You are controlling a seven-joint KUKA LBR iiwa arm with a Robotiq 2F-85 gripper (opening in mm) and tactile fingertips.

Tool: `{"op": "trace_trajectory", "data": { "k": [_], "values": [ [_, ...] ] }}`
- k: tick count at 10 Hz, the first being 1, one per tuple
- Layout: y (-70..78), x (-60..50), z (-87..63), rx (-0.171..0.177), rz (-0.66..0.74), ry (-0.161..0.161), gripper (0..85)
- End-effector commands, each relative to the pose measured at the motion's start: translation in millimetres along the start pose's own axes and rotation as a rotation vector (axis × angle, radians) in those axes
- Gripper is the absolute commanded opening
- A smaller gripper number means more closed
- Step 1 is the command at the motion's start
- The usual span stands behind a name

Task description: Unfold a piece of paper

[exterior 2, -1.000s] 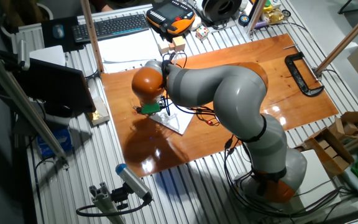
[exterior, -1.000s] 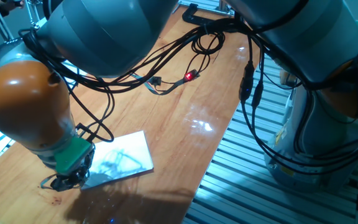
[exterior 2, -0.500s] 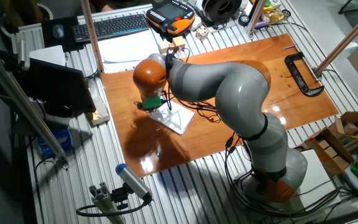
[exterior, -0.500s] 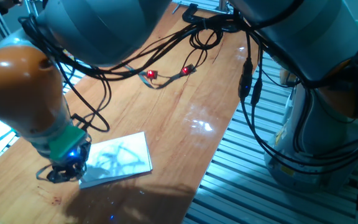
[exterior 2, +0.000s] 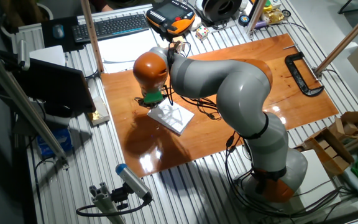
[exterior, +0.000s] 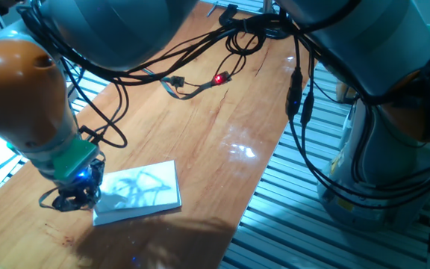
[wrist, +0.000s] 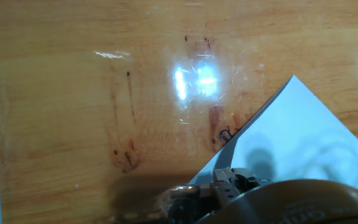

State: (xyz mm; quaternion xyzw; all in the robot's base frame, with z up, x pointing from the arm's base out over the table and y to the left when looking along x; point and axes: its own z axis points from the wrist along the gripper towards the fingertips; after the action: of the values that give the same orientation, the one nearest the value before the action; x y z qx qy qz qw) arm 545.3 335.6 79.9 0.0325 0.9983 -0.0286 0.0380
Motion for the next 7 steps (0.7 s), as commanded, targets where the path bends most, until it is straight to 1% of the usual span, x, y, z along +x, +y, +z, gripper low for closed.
{"op": "trace_trajectory", "data": {
  "k": [1, 2, 4, 6, 7],
  "values": [
    [-0.7, -0.8, -0.6, -0.002, -0.006, 0.002, 2.0],
    [-1.6, -2.1, -1.1, 0.000, -0.039, -0.003, 2.0],
    [-4.1, -4.7, -2.3, -0.015, -0.096, 0.002, 2.0],
    [-7.1, -7.2, -1.1, -0.040, -0.163, 0.009, 2.0],
    [-7.8, -7.7, -1.9, -0.039, -0.183, 0.010, 2.0]
  ]
}}
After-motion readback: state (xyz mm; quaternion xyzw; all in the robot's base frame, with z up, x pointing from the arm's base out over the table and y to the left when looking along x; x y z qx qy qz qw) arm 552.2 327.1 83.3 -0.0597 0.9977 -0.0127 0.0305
